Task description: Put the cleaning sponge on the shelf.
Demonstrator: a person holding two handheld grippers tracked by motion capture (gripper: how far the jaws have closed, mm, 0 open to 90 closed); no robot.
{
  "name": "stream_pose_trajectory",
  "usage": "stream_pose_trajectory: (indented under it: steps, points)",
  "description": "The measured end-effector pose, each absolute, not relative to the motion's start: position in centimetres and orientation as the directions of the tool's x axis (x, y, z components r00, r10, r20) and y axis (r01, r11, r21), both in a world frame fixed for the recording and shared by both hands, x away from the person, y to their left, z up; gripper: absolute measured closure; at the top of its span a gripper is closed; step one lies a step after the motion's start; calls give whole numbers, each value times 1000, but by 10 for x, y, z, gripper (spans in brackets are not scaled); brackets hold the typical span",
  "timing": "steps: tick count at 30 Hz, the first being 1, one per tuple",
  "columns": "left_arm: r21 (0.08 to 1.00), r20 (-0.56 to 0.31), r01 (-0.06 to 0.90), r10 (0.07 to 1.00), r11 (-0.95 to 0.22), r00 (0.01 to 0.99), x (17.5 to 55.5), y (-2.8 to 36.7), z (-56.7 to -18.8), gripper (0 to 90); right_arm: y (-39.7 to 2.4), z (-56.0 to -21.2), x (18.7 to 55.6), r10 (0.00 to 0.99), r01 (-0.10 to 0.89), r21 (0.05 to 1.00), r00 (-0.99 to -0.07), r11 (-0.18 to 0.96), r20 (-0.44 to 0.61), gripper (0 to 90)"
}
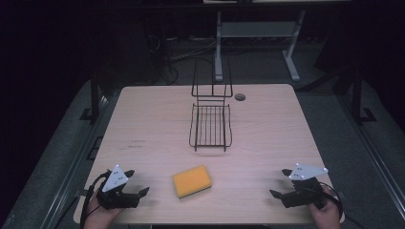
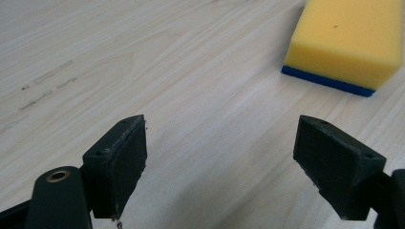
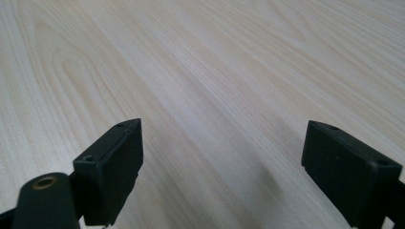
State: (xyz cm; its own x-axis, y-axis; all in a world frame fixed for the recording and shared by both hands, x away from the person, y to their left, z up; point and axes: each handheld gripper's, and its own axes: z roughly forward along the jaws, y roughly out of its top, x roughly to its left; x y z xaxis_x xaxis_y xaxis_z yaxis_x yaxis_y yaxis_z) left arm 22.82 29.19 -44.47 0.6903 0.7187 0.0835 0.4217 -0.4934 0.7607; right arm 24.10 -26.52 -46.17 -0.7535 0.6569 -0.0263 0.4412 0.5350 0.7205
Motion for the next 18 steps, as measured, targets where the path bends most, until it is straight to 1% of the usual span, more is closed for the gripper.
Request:
stream_pose_trajectory:
  steps: [5, 9, 18]
  points:
    - [758, 74, 423, 710, -497, 701, 230, 292, -445, 181, -265, -462, 242, 659, 447, 718, -752, 533, -21, 138]
    - [768, 48, 419, 696, -484, 716, 229, 291, -446, 180, -266, -462, 241, 657, 439, 721, -753, 536, -30, 138]
    - [777, 60, 396, 683, -490, 728, 225, 285, -442, 178, -264, -461, 240, 658, 439, 722, -753, 535, -29, 138]
